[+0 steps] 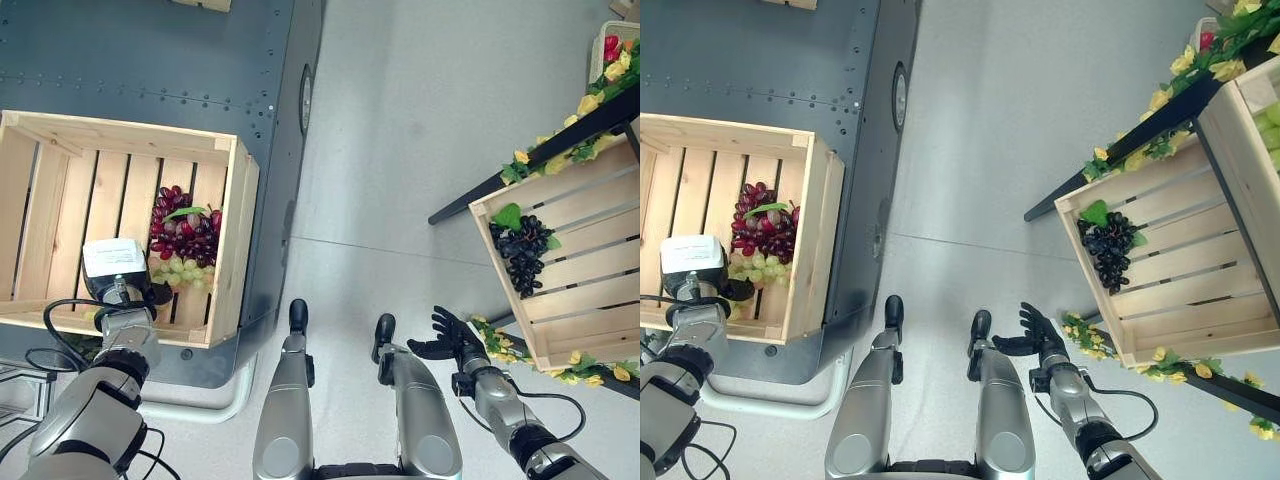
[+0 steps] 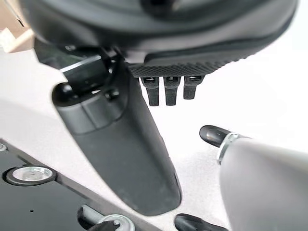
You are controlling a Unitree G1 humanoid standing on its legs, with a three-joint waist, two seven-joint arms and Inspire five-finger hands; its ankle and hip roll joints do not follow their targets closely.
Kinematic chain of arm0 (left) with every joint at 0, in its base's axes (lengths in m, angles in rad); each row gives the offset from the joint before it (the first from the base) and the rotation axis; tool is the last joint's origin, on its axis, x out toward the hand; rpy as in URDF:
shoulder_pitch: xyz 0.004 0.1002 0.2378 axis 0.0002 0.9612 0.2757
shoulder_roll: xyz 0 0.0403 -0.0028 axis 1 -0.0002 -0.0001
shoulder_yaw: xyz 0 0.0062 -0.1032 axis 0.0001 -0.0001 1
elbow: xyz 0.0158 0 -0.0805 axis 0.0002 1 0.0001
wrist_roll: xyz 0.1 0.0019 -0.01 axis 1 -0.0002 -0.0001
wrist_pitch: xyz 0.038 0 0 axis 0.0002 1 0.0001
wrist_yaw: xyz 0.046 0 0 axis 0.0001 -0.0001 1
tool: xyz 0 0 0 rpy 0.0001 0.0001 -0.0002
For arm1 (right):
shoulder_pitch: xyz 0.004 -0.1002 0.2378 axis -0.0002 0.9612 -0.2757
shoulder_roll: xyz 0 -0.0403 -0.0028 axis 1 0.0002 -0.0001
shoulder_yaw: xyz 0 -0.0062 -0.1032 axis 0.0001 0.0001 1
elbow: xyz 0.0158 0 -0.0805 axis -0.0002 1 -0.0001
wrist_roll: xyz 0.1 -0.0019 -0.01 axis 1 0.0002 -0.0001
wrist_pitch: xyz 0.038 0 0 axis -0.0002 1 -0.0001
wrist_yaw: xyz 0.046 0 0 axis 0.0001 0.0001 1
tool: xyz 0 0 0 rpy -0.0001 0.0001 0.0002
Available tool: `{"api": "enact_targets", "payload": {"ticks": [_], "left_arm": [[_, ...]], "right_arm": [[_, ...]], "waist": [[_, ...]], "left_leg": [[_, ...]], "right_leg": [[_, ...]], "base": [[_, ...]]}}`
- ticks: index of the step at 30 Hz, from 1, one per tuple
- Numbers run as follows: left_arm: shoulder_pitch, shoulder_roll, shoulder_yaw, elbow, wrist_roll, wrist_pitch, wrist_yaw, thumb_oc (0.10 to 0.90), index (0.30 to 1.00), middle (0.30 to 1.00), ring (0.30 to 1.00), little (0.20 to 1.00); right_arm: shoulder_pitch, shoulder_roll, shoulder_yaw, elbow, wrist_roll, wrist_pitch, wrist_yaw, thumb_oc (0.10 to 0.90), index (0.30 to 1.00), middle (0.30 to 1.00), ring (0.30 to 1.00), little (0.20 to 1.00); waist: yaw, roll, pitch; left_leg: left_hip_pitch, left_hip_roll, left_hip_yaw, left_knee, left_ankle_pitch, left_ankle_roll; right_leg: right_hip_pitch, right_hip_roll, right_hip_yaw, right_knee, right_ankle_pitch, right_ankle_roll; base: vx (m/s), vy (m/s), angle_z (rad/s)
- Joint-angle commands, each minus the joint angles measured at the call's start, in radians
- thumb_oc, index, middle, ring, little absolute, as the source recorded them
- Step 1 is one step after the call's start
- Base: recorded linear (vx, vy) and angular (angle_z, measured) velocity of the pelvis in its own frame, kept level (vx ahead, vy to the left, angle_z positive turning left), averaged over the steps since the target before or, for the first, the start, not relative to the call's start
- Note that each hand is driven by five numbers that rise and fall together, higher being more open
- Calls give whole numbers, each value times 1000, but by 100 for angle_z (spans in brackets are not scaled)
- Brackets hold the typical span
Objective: Pick up the fruits from the basket on one side to the basket on the other side
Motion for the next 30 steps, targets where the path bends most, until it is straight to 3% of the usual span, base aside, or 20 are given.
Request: {"api": "enact_targets", "payload": {"ticks": [1,7,12,17,24,30], "left_arm": [[-40,122,121,-79,9,4,137,400,300,300,300,300],[120,183,261,-269,80,-29,188,400,300,300,300,300],[328,220,394,-497,128,-47,219,400,300,300,300,300],[477,195,500,-663,221,-78,226,400,300,300,300,300],[577,191,592,-758,314,-169,236,400,300,300,300,300],[554,157,584,-787,324,-211,265,400,300,300,300,300]], "right_arm": [[83,-44,-47,-107,65,-105,-55,800,900,900,900,900],[140,-38,-115,-222,93,-154,-81,800,900,900,900,900],[216,-43,-175,-386,35,-147,-109,800,900,900,900,900],[272,-44,-239,-534,-9,-135,-88,800,900,900,900,900],[303,-71,-285,-698,-3,-116,12,800,900,900,900,900],[276,-62,-275,-780,18,-102,52,800,900,900,900,900]], "waist": [[7,-8,-4],[29,2,-32],[45,8,-108],[49,20,-188],[48,39,-270],[47,47,-339]], "left_leg": [[-26,-63,63,94,-49,21],[71,-77,42,34,-47,18],[174,-91,14,-61,-41,19],[264,-98,-20,-174,-15,11],[343,-99,-39,-260,-1,4],[379,-100,-49,-294,-4,1]], "right_leg": [[97,62,-32,-114,42,-49],[198,52,-50,-171,49,-41],[285,44,-57,-240,64,-27],[362,41,-55,-320,87,-14],[417,32,-64,-373,101,-6],[453,28,-64,-417,116,1]], "base": [[7,-56,1],[33,-67,3],[77,-59,4],[127,-40,10],[69,-23,10],[58,-18,12]]}}
